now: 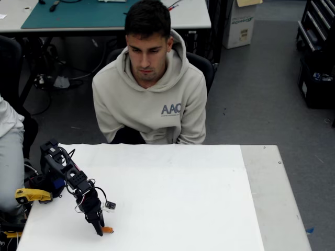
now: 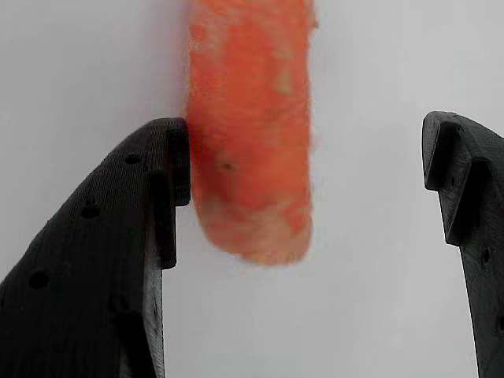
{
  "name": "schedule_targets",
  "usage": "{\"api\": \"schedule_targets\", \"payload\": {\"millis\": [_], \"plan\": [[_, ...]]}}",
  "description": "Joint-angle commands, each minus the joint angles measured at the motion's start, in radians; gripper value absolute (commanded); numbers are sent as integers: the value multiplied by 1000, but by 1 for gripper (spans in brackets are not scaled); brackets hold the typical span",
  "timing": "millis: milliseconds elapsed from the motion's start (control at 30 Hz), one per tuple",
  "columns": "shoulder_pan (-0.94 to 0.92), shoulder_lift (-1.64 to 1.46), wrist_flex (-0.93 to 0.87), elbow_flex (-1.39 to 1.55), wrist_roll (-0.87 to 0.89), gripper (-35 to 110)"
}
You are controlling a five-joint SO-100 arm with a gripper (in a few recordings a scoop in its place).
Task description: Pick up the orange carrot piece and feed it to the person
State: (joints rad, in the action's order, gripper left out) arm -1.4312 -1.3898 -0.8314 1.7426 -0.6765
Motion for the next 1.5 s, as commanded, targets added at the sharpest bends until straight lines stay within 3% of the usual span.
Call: {"api": "schedule_targets", "payload": {"millis": [0, 267, 667, 1100, 1467], "plan": [[-11, -26, -2, -35, -9, 23], [-11, 11, -8, -34, -9, 19], [-23, 75, 5, -35, -8, -3], [-6, 60, 5, -55, -3, -3], [156, -126, 6, -179, 8, -3]]}}
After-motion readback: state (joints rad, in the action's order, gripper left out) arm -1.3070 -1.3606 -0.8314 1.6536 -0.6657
